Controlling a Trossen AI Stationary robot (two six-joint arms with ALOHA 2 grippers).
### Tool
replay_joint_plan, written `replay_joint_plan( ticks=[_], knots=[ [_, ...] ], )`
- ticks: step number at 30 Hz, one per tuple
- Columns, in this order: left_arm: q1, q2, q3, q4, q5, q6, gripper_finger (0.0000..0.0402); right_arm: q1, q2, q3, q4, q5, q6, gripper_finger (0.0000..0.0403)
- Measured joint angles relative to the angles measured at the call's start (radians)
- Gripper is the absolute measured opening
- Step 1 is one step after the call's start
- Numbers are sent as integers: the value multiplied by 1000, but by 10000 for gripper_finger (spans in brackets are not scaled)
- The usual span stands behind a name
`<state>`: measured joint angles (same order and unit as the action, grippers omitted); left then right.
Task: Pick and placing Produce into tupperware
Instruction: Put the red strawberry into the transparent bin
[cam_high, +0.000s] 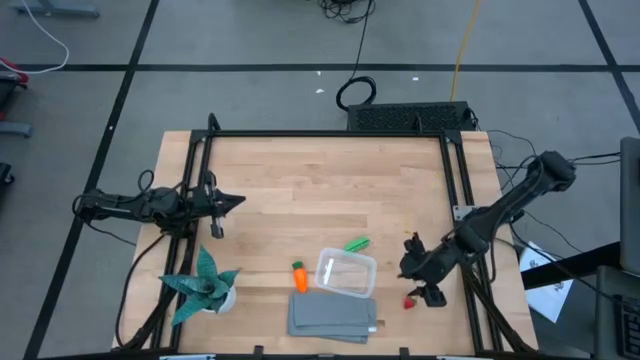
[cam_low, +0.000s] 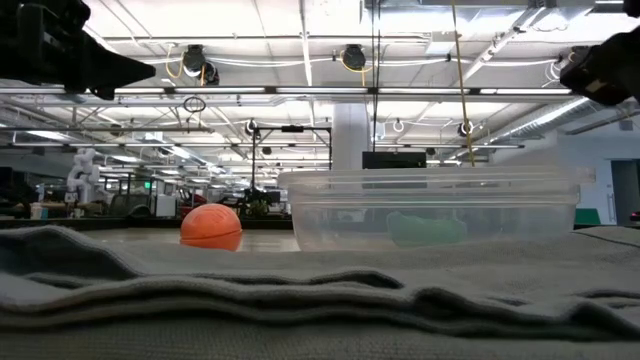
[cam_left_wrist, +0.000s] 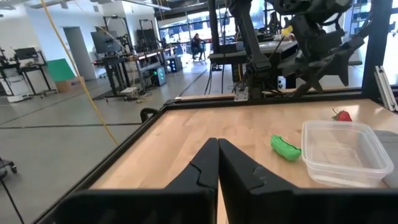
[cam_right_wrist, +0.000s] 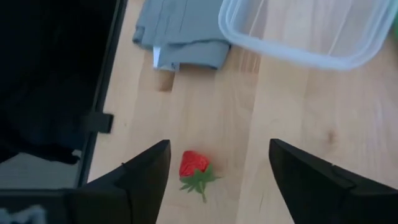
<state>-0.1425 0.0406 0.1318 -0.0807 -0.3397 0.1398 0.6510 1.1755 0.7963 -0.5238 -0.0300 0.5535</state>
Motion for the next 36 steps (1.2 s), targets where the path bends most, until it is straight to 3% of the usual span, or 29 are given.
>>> replay_joint_plan(
  ticks=[13, 29, 36],
  knots=[
    [0, 0, 0, -6, 0, -13, 27, 40, 117, -1, 26, -10, -70, 267],
    [0, 0, 0, -7, 1, -18, 2, 135, 285, -1, 86, -2, -115, 267],
    [0, 0, 0, -7, 1, -19, 17, 137, 354, -1, 96, -2, -135, 267]
  ],
)
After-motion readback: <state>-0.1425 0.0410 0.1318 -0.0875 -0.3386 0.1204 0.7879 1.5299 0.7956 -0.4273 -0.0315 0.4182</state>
